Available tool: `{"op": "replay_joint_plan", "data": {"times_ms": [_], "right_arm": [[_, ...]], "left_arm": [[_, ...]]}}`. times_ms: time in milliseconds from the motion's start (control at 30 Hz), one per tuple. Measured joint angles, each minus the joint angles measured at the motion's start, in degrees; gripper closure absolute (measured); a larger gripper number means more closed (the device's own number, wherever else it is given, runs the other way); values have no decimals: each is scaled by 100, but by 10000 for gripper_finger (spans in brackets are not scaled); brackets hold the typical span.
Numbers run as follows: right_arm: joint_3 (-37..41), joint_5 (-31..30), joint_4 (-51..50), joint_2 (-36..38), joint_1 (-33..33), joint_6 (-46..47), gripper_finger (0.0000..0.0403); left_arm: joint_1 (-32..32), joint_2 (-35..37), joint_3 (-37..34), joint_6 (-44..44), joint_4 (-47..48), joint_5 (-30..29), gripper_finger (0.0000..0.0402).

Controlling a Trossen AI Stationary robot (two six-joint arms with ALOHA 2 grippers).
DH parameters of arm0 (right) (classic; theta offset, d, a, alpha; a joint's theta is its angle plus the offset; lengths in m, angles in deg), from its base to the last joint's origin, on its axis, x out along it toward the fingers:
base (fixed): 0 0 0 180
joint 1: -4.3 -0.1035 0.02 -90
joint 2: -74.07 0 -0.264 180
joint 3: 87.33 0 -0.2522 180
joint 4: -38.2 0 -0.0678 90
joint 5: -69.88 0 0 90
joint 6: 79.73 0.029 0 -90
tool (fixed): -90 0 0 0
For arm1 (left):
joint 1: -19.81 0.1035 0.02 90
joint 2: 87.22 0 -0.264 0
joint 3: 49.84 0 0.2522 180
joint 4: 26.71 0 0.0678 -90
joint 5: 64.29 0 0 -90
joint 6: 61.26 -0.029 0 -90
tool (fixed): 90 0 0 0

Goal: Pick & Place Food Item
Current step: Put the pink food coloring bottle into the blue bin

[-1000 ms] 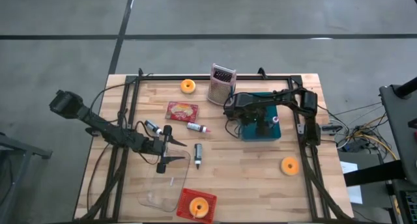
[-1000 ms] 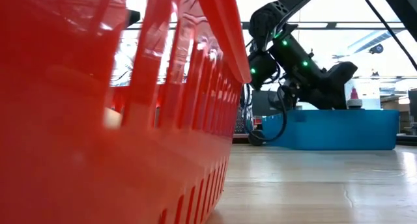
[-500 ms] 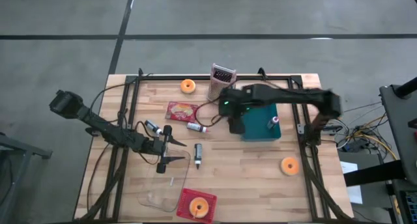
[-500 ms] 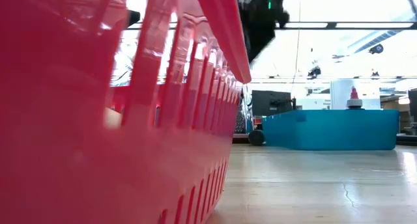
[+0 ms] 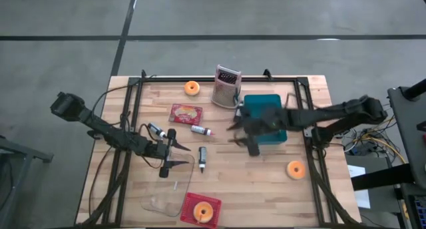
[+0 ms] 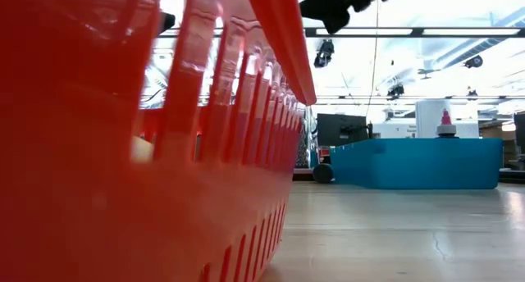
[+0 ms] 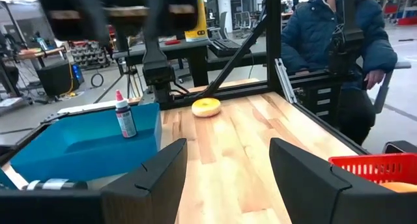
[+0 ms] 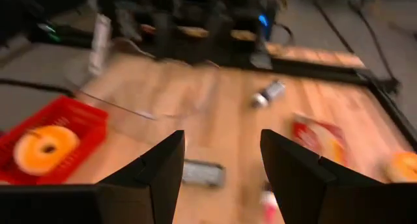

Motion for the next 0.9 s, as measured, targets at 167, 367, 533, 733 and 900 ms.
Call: {"op": "replay_joint_plan", "data": {"times_ms": [167,367,533,733,900], "right_arm": [[1246,-828,2430,-192,-753,104,204],[1896,-2005,4788,-1013,-1675,-550,204],[1784,-2069,5241,-1617,-2015,-898,204],[1482,-1731,4548,-1731,-2033,-1197,204],[1426,-1162,4373,-1501,-2013,-1338,204]], "left_arm": [[0,0,0,122,137,0,179],[0,-2,0,89,140,0,179],[0,-2,-2,-25,110,70,179],[2,8,-2,-164,50,120,179],[16,77,10,-67,35,183,179]]}}
